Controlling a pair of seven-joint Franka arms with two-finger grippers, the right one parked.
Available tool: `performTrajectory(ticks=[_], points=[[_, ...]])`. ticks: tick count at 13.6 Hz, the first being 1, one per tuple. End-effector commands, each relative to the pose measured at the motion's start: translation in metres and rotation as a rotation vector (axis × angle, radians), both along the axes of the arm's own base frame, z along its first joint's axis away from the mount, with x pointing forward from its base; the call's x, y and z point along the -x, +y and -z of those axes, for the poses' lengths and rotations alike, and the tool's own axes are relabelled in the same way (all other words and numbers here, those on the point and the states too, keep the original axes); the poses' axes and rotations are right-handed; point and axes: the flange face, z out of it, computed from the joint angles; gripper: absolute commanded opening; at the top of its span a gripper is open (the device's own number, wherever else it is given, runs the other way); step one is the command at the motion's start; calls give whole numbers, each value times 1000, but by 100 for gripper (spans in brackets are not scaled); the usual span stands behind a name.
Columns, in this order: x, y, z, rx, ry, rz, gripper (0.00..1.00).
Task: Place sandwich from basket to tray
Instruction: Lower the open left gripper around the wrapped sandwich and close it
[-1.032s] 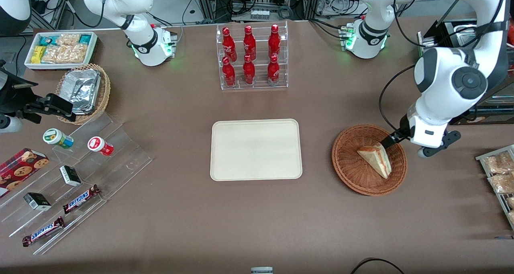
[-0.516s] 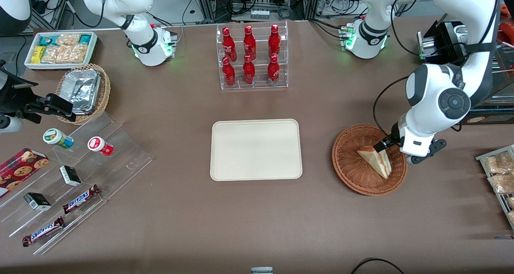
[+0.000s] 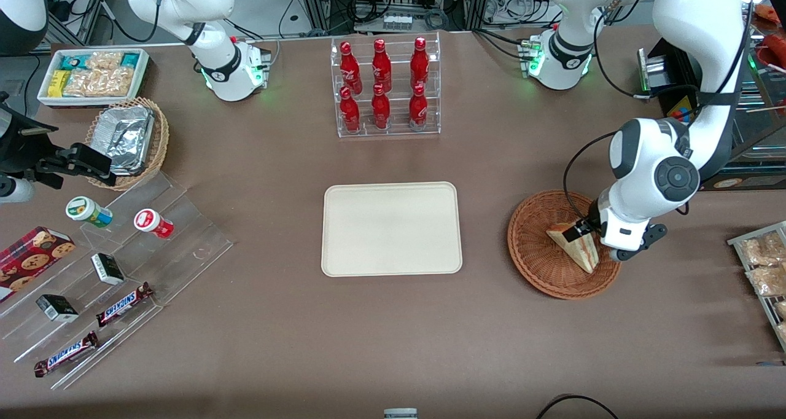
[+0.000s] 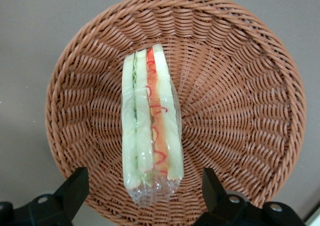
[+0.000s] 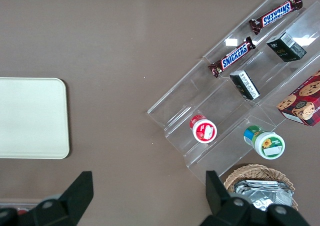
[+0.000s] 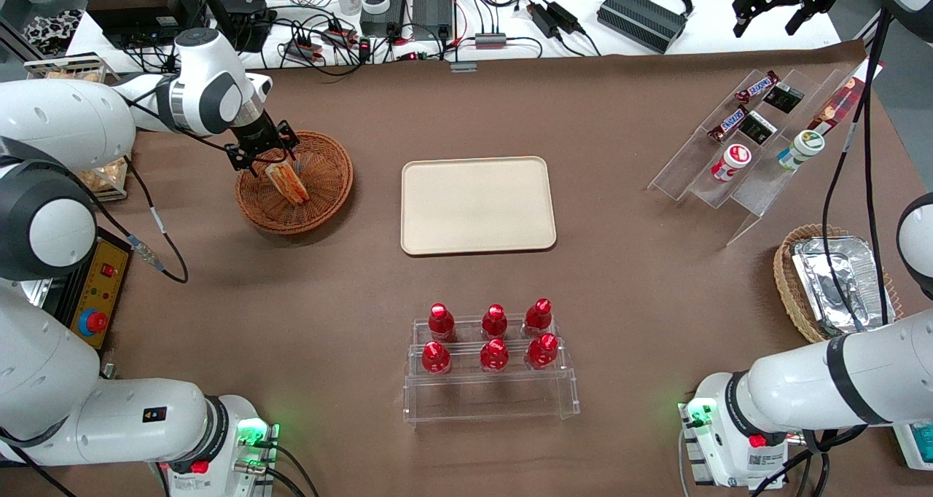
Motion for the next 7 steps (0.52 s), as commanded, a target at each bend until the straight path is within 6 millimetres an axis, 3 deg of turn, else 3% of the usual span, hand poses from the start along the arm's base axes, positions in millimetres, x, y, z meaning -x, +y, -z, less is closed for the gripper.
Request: performTrajectory(ticks=[1,5,7], points=[[-6,-2,9,13,-23,-20,100],[-10,3,28,19,-25,-31,100],[-10,4,33,20,-22,-35,95]])
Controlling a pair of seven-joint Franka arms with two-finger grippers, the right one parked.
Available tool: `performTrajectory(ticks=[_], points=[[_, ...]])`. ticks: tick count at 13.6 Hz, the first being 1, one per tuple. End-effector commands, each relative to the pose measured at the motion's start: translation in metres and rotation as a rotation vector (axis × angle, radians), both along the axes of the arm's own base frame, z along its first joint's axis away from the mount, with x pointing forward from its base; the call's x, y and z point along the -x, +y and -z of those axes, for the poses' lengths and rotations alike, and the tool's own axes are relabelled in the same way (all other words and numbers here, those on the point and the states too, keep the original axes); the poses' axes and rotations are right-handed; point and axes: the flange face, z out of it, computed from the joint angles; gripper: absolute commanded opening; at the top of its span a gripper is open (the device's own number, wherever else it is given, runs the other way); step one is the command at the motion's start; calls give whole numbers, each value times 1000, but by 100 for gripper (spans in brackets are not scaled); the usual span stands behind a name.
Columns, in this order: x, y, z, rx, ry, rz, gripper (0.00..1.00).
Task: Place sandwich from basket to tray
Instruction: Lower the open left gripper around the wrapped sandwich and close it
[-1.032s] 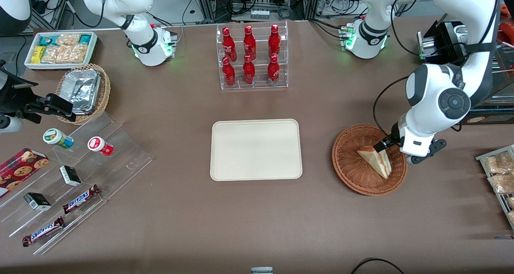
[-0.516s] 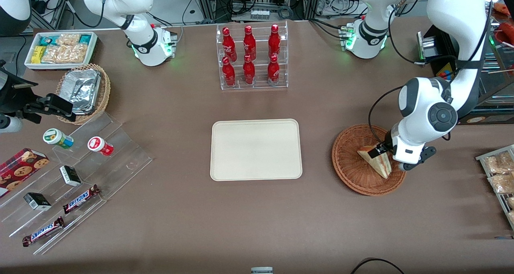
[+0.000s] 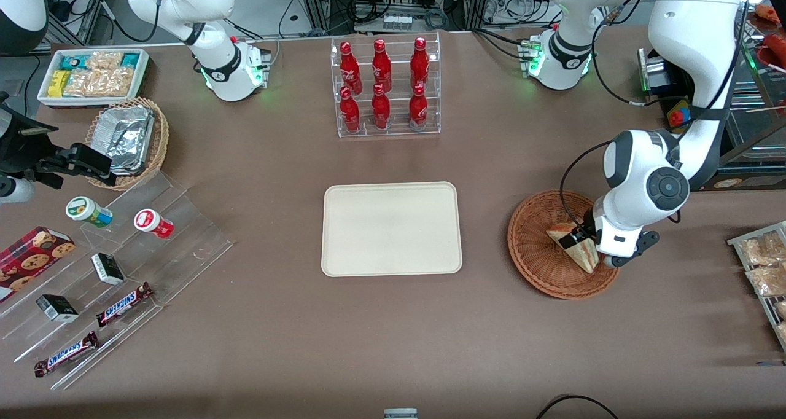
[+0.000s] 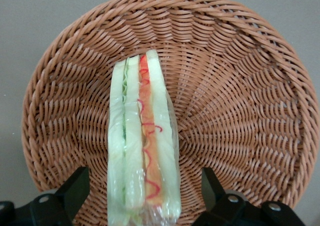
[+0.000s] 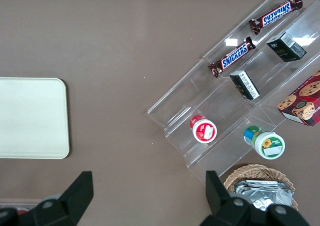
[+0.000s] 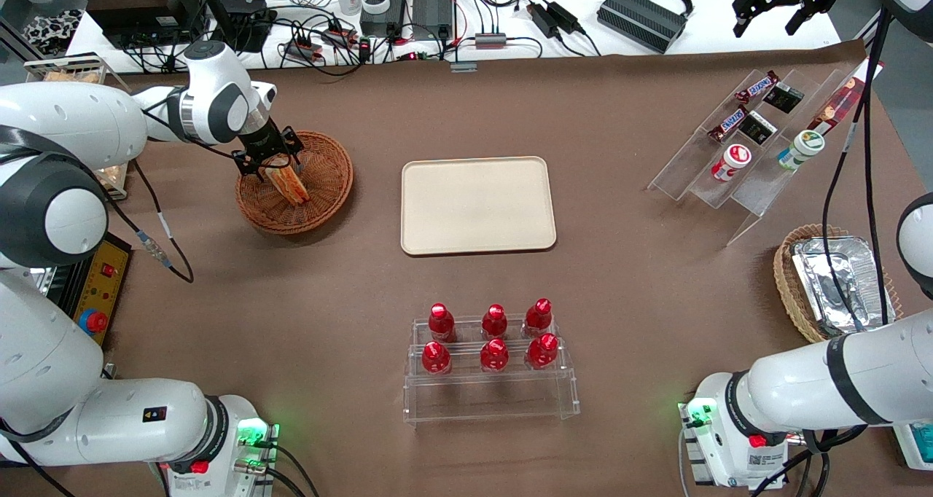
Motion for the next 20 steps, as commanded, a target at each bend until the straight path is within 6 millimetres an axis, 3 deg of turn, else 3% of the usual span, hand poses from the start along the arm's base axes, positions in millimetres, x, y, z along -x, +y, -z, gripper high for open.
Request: performTrajectory(ticks=[1,8,11,20], points=[[-4,1,6,9,-4,-29,91],[-2,-1,4,-4,6,-123,4],[-1,-1,-1,-9,6,-112,0],[0,3,-73,-34,12,-93,0]])
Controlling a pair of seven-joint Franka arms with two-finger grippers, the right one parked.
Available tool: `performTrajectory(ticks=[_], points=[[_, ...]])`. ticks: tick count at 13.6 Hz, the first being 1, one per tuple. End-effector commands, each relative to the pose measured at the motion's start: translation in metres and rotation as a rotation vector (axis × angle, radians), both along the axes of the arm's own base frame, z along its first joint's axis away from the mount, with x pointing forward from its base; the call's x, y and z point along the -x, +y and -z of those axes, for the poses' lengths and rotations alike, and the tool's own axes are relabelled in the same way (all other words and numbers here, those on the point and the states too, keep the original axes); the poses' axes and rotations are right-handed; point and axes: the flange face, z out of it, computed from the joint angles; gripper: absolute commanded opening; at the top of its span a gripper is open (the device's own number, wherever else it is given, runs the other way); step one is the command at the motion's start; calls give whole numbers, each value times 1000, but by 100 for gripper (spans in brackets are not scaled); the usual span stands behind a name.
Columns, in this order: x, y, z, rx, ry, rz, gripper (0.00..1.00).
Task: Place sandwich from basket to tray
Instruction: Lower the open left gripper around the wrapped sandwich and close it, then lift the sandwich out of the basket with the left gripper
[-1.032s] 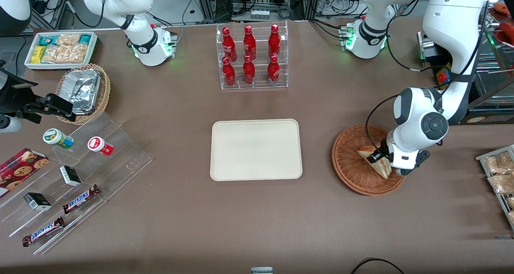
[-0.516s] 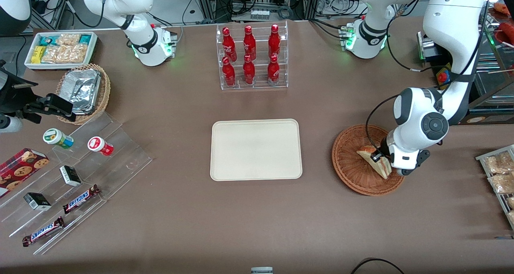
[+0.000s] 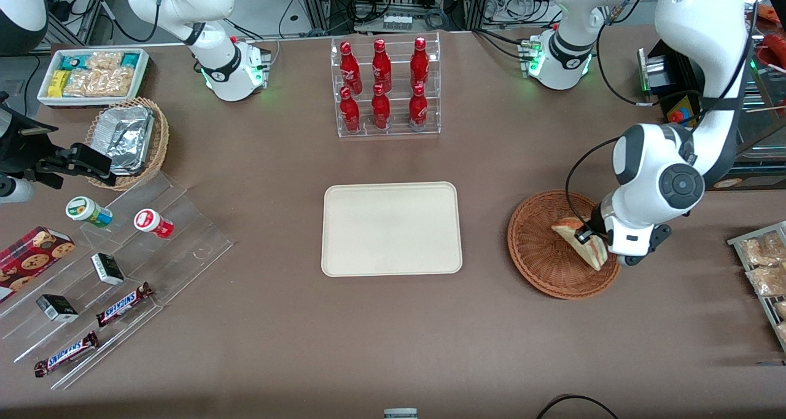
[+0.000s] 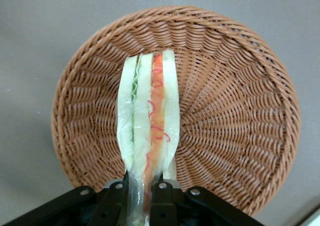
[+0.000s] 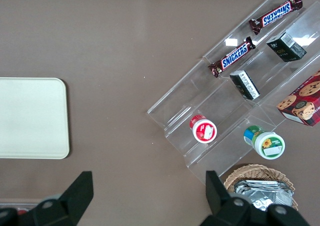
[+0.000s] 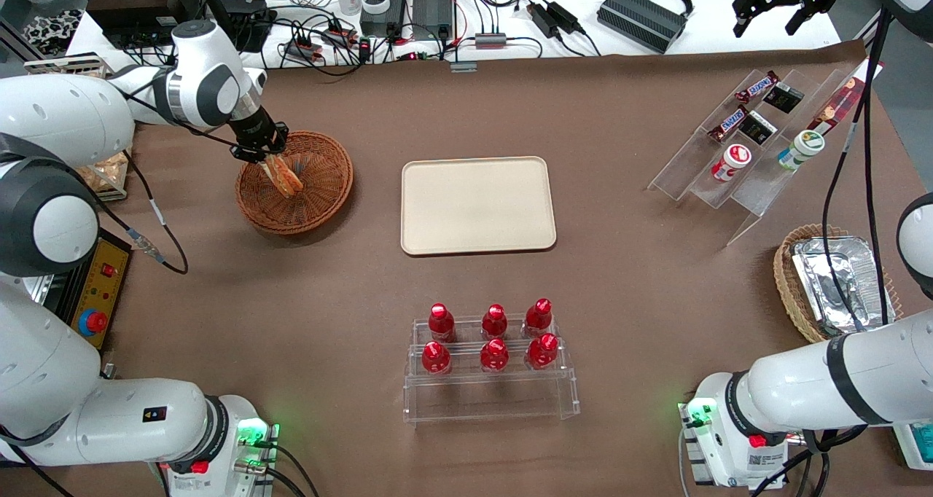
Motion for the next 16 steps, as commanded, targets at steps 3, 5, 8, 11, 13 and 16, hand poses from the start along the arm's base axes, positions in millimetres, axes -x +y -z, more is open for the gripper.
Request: performTrajectory(ticks=[3,5,8,11,13,16], points=[[5,3,-52,-17,-32,5,0],[8,2,-76,-21,-47,5,0],[5,1,-122,-29,-14,8,0],[11,0,-165,-31,15,61,0],[9,-6,-188,-29,35,90,0],[9,-47,-196,-13,41,204,0]])
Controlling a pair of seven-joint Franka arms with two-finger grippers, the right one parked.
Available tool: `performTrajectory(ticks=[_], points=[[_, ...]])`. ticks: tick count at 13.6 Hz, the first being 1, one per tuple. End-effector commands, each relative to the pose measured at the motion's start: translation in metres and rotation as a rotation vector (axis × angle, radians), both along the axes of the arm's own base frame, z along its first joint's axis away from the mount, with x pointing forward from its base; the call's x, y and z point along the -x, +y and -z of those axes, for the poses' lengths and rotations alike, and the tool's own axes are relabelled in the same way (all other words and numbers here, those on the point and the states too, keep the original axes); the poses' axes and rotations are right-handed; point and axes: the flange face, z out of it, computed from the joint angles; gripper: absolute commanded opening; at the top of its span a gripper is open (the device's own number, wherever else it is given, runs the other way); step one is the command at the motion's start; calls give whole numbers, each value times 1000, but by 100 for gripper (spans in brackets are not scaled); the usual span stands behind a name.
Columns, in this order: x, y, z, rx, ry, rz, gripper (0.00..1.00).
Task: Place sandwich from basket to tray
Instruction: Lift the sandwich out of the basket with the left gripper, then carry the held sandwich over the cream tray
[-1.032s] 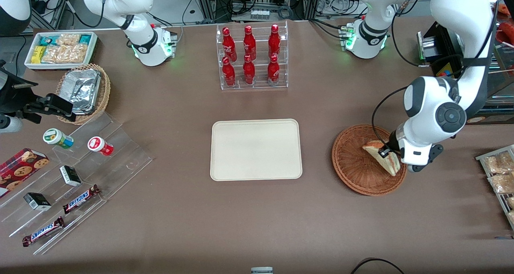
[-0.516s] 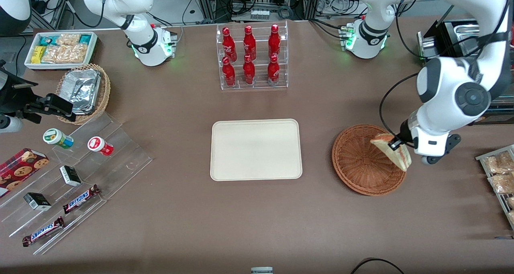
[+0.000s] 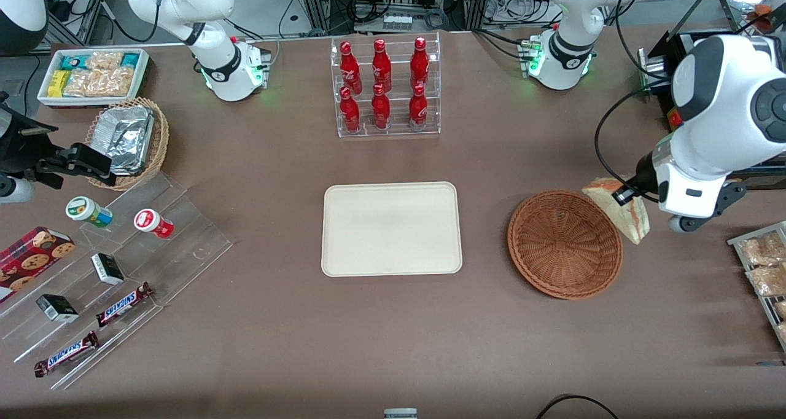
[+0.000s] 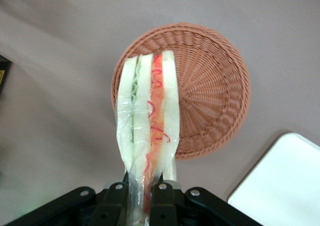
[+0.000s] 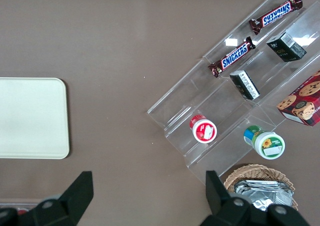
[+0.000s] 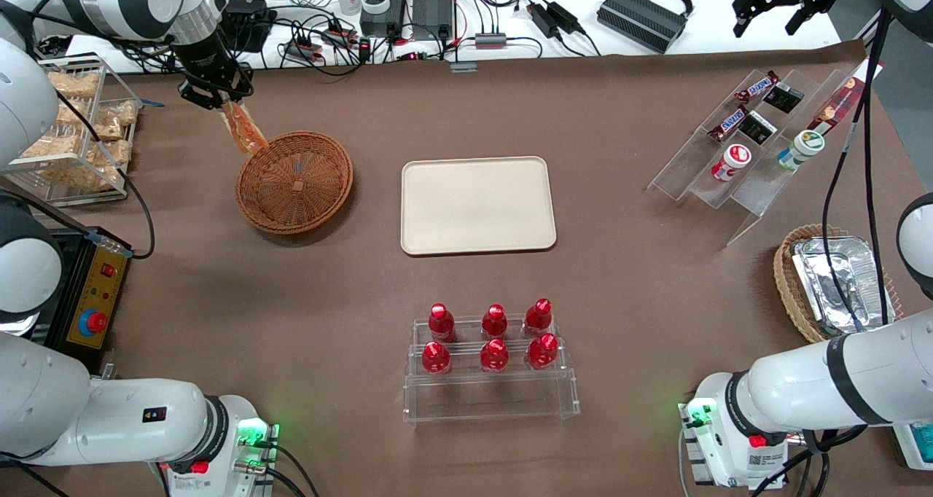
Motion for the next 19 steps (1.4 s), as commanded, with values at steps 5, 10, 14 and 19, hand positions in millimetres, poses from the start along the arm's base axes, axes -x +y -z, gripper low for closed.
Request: performTrajectory(ticks=[5,10,14,19], points=[[10,-115,1,40,4,340,0],[40,-231,46,73,39,531,0],[64,-301,85,137,50,616,0],[87,-361,145,158,59,680,0]])
